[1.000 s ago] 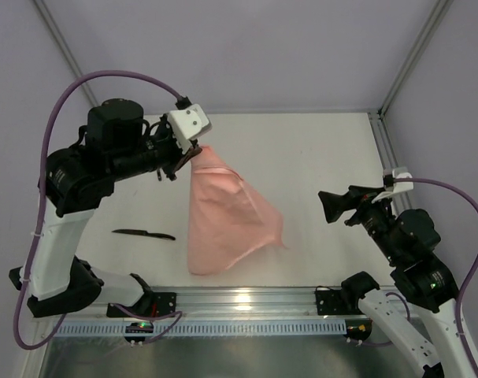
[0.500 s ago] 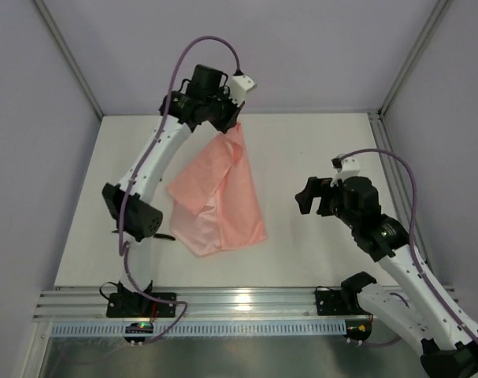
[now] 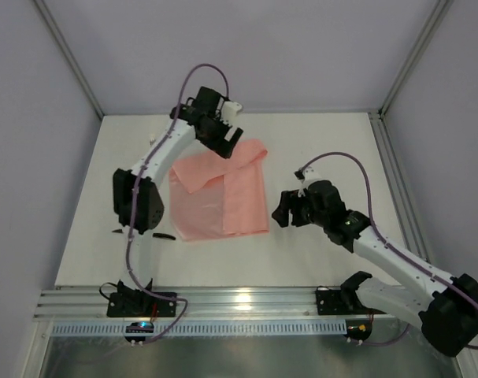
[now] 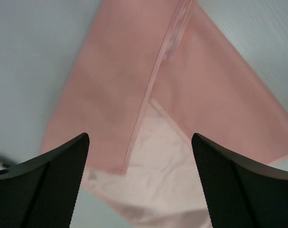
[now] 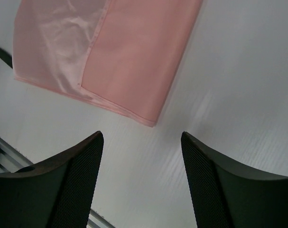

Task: Fold the napkin into a case and place the utensils inside
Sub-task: Pick up the crumpled napkin from the center of the board.

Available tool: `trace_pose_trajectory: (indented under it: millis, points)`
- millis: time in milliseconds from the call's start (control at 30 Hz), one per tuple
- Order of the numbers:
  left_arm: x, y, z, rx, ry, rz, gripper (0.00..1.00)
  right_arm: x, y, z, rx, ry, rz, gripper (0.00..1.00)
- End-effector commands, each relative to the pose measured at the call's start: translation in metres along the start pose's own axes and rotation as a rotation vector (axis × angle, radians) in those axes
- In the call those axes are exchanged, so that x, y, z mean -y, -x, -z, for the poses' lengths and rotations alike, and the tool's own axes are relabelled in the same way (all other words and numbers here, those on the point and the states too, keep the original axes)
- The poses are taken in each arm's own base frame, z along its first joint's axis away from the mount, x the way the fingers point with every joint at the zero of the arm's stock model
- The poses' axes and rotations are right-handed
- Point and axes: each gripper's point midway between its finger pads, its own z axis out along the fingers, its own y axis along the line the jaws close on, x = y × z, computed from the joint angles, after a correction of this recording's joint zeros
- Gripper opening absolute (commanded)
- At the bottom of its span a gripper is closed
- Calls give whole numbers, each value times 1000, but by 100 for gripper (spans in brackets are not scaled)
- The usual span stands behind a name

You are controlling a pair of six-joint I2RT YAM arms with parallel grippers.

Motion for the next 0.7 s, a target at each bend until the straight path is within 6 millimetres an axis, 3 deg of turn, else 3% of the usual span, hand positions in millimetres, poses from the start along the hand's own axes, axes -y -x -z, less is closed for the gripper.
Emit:
trace_pose_trajectory:
  millis: [0, 33, 67, 100, 133, 167, 233, 267, 333, 400, 467, 533, 567, 633, 667]
  points:
    - [-20, -12, 145, 145, 74, 90, 85, -38, 21, -19, 40, 73, 87, 69]
    - [-18, -33, 151, 113, 43, 104, 73, -42, 18, -26, 19, 70, 103, 59]
    - [-24, -87, 144, -7, 21, 169, 69, -52, 28, -30, 29, 74, 117, 56]
    - [-21, -105, 162, -7, 27, 170, 67, -61, 12, -46, -39, 77, 147, 55]
    - [-23, -129, 163, -50, 26, 146, 66, -74, 22, -52, -34, 91, 158, 55]
    - [-19, -176, 154, -151, 7, 183, 67, -81, 17, -60, -64, 93, 171, 56]
    - [-9, -213, 159, -210, 4, 126, 74, -102, 7, -83, -123, 105, 201, 61]
    - [5, -247, 150, -286, -29, 135, 77, -106, 2, -89, -147, 103, 208, 63]
    - [7, -263, 147, -289, -8, 112, 81, -123, -8, -107, -192, 111, 217, 66]
    - [10, -279, 139, -304, 0, 111, 83, -120, -11, -120, -192, 45, 234, 69]
    - [12, -281, 139, -290, 8, 112, 83, -124, -21, -136, -228, 6, 256, 71]
    - [13, -282, 139, -282, 14, 118, 83, -128, -20, -146, -230, -20, 258, 72]
    - [12, -281, 140, -275, 19, 115, 84, -126, -35, -152, -269, -39, 265, 72]
    - [10, -283, 139, -277, 36, 115, 84, -126, -36, -158, -268, -72, 278, 72]
    - [9, -282, 139, -276, 40, 116, 84, -119, -47, -160, -303, -105, 291, 72]
